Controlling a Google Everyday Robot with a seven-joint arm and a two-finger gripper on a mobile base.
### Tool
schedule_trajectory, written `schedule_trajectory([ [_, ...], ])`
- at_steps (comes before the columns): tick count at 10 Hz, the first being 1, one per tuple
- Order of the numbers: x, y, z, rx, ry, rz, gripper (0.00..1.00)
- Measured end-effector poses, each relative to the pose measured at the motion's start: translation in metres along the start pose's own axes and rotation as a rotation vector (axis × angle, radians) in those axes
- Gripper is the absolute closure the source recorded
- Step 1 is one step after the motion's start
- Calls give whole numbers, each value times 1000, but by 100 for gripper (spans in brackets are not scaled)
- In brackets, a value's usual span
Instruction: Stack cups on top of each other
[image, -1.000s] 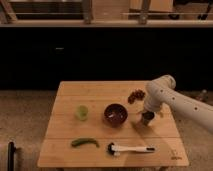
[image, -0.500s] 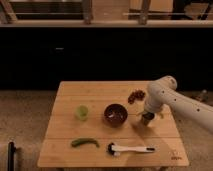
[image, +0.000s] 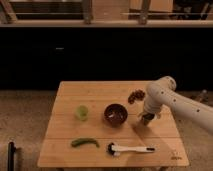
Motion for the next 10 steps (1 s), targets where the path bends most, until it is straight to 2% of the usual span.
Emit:
schedule_trajectory([
  [3,0,1,-2,-1,7,2,80],
  [5,0,2,-2,0,8,3,97],
  [6,-1,2,-2,0,8,4,100],
  [10,0,1,-2,2,10,1,100],
])
